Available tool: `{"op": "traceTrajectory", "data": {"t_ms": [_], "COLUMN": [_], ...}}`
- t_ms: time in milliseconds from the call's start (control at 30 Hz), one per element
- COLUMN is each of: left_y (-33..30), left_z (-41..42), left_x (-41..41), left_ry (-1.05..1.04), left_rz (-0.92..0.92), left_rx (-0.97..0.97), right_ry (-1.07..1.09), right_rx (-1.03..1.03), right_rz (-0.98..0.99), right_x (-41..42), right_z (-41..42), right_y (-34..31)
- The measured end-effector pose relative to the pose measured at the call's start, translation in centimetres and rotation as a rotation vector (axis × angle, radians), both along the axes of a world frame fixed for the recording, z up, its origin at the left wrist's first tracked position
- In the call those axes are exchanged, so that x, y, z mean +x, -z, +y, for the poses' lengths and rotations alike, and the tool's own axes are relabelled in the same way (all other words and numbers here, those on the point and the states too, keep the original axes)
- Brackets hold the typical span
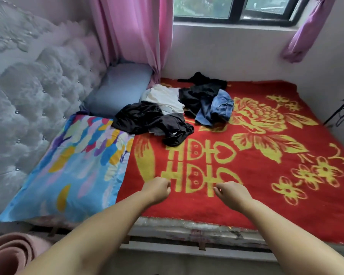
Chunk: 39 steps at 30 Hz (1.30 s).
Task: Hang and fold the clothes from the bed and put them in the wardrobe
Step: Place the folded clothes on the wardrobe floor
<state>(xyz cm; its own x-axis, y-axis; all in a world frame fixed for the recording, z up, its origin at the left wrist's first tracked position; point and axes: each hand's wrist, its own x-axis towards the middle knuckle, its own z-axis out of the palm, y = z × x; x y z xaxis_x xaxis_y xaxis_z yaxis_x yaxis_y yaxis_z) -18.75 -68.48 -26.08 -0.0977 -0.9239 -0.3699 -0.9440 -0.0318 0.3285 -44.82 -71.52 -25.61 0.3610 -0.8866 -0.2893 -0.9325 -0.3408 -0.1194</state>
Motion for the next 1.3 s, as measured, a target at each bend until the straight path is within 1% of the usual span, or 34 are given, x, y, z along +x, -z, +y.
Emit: {"op": "traceTrajectory", "data": {"t_ms": [133,300,467,567,700,800,867,900,967,1000,1067,1167,1233,1300], "left_y": [1.7,3.9,6.9,8.5,12.3,17.0,20.5,22.1,24.9,26.0,27.7,29.2,29.7,30.0], "left_z": [-5.8,-11.9,-19.1,-22.3,-26.5,-29.9,-32.5,-33.8,-36.7,-38.0,-40.8,-45.3,-48.3,-51.0], "left_x": [-0.3,-3.2,-5.3,-5.8,-5.2,-3.2,-1.5,-0.7,0.8,1.3,2.0,2.2,2.2,2.5], "left_ry": [0.023,0.075,-0.040,-0.090,-0.091,-0.119,-0.128,-0.118,-0.096,-0.090,-0.064,-0.020,-0.077,-0.158], "left_rz": [-0.040,-0.100,-0.063,-0.043,-0.048,-0.067,-0.114,-0.163,-0.278,-0.325,-0.403,-0.482,-0.512,-0.553], "left_rx": [0.048,0.113,0.146,0.160,0.192,0.184,0.149,0.119,0.035,0.001,-0.078,-0.184,-0.219,-0.201], "right_ry": [0.039,0.060,0.007,-0.015,-0.065,0.005,0.080,0.109,0.106,0.065,-0.043,-0.112,-0.131,-0.111], "right_rx": [0.051,0.130,0.206,0.236,0.281,0.250,0.249,0.271,0.356,0.396,0.409,0.409,0.431,0.419], "right_rz": [-0.002,0.025,0.029,0.011,-0.013,-0.144,-0.228,-0.231,-0.140,-0.067,0.039,0.049,0.033,0.018], "right_x": [-1.2,-3.6,-5.6,-5.6,-3.6,-0.4,1.8,2.7,3.7,3.7,2.9,2.0,1.9,1.9], "right_z": [-3.5,-10.2,-19.5,-23.6,-28.4,-30.9,-32.3,-32.8,-33.8,-34.1,-34.6,-34.7,-34.9,-34.9], "right_y": [2.0,5.0,8.3,10.6,16.2,21.4,24.9,26.7,30.2,32.0,34.9,37.0,37.2,37.7]}}
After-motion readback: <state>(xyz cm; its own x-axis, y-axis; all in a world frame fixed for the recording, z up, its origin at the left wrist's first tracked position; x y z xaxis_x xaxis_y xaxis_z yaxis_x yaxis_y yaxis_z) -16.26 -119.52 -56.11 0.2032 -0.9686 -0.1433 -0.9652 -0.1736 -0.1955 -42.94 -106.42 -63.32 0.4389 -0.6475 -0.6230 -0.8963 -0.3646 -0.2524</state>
